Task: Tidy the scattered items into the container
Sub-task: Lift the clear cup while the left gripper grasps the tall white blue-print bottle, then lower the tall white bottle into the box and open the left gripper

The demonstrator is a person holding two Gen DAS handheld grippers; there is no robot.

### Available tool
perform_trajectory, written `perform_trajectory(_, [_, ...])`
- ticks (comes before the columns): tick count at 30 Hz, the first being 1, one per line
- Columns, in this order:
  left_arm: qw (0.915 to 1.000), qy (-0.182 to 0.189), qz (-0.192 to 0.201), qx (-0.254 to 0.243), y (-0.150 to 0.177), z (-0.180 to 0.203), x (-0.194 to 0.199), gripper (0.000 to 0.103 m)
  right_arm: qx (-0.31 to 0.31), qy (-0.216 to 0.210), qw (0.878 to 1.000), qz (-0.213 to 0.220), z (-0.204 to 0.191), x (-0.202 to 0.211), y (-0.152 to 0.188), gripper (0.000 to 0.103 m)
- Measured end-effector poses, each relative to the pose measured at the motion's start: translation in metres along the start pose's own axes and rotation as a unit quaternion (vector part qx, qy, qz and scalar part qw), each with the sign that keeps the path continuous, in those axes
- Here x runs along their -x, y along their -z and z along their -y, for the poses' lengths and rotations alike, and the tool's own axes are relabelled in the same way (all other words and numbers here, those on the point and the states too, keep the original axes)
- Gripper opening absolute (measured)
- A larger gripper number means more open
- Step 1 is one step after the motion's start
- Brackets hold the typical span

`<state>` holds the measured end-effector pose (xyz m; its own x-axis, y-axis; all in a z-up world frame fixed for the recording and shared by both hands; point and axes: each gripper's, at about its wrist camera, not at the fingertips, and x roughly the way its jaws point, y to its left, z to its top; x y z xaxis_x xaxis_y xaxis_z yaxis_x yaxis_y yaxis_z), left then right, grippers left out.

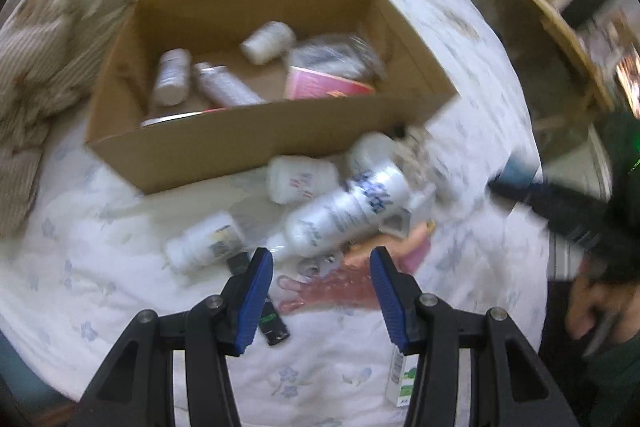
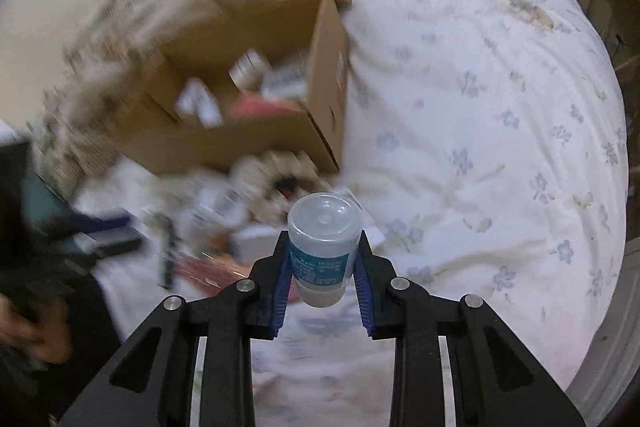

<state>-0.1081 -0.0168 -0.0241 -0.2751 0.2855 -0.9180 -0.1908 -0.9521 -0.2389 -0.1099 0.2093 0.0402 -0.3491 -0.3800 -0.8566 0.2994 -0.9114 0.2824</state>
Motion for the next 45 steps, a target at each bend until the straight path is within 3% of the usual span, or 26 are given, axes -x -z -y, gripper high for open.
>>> perform_trajectory(3, [0.9979,0.004,-0.003,-0.064,-0.002,0.022,-0.005,0.051,-0.025,-0.039,0.998,0.039,0.001,0.028,-0.003,0.031])
perform_trajectory(4, [0.9955,-0.011,0.002,-0.094,-0.005,0.029,-0.007,0.051,-0.031,-0.048,0.997,0.048,0.001,0.034,-0.005,0.031])
perform_trajectory(6, [0.9891,-0.028,0.002,-0.144,-0.009,0.039,-0.014,0.051,-0.039,-0.061,0.995,0.062,0.001,0.040,-0.011,0.031])
perform_trajectory(10, [0.9678,-0.069,-0.028,-0.241,-0.015,0.050,-0.038,0.051,-0.065,-0.078,0.992,0.074,0.014,0.045,-0.011,0.031])
perform_trajectory(14, [0.9560,-0.077,-0.064,-0.275,-0.019,0.049,-0.059,0.051,-0.067,-0.092,0.989,0.090,0.009,0.048,-0.022,0.031])
perform_trajectory(17, [0.9539,-0.083,-0.072,-0.279,-0.023,0.048,-0.071,0.051,-0.064,-0.108,0.987,0.101,0.006,0.054,-0.029,0.031])
perform_trajectory(22, [0.9562,-0.059,-0.070,-0.278,-0.033,0.047,-0.077,0.049,-0.057,-0.123,0.985,0.109,0.001,0.060,-0.036,0.031])
perform_trajectory(26, [0.9484,-0.070,-0.062,-0.303,-0.031,0.054,-0.074,0.044,-0.065,-0.127,0.984,0.110,0.004,0.061,-0.041,0.031])
perform_trajectory(29, [0.9506,-0.058,-0.048,-0.301,-0.032,0.055,-0.058,0.041,-0.073,-0.131,0.982,0.114,0.008,0.064,-0.042,0.031])
perform_trajectory(35, [0.9623,-0.028,0.037,-0.268,-0.038,0.057,0.016,0.039,-0.086,-0.129,0.980,0.125,0.011,0.070,-0.039,0.031])
perform_trajectory(39, [0.9681,0.004,0.102,-0.229,-0.063,0.050,0.073,0.039,-0.095,-0.127,0.978,0.135,0.014,0.075,-0.037,0.031])
perform_trajectory(42, [0.9698,0.003,0.150,-0.192,-0.082,0.046,0.106,0.039,-0.098,-0.125,0.978,0.136,0.015,0.076,-0.036,0.031])
perform_trajectory(45, [0.9743,-0.022,0.181,-0.133,-0.109,0.034,0.117,0.039,-0.099,-0.121,0.979,0.132,0.016,0.073,-0.036,0.031])
